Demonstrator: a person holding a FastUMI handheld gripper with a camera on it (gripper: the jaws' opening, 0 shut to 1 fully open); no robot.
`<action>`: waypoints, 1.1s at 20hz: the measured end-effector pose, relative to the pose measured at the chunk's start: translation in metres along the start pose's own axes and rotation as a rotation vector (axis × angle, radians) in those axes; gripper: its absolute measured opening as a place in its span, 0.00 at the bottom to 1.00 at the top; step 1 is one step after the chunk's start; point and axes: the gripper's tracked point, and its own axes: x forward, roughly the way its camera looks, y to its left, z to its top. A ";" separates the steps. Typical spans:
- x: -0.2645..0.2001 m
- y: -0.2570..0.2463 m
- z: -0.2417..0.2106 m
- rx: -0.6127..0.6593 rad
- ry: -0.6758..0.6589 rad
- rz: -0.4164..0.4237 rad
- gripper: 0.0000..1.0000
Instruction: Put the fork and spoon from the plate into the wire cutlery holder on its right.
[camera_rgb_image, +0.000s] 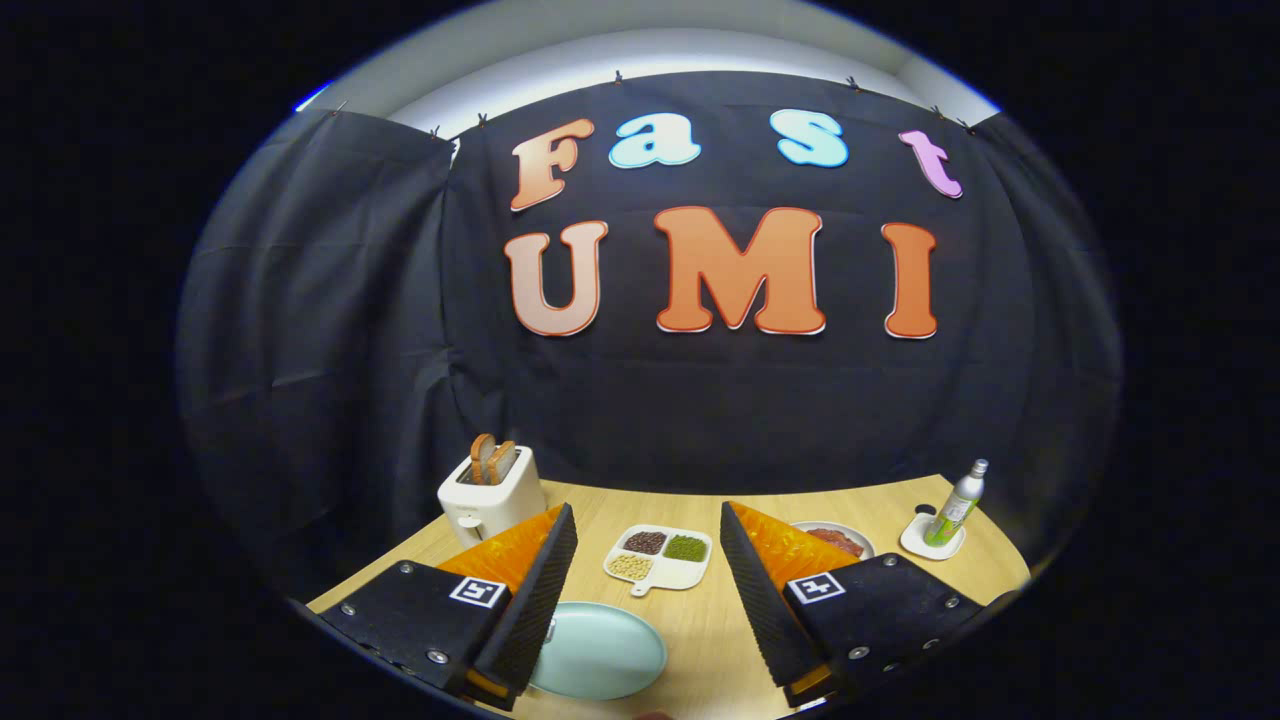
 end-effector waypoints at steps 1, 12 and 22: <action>0.007 0.017 -0.007 0.002 0.017 0.018 0.87; 0.044 0.086 -0.150 -0.053 0.470 0.098 0.87; 0.030 0.094 -0.254 -0.088 0.915 0.116 0.85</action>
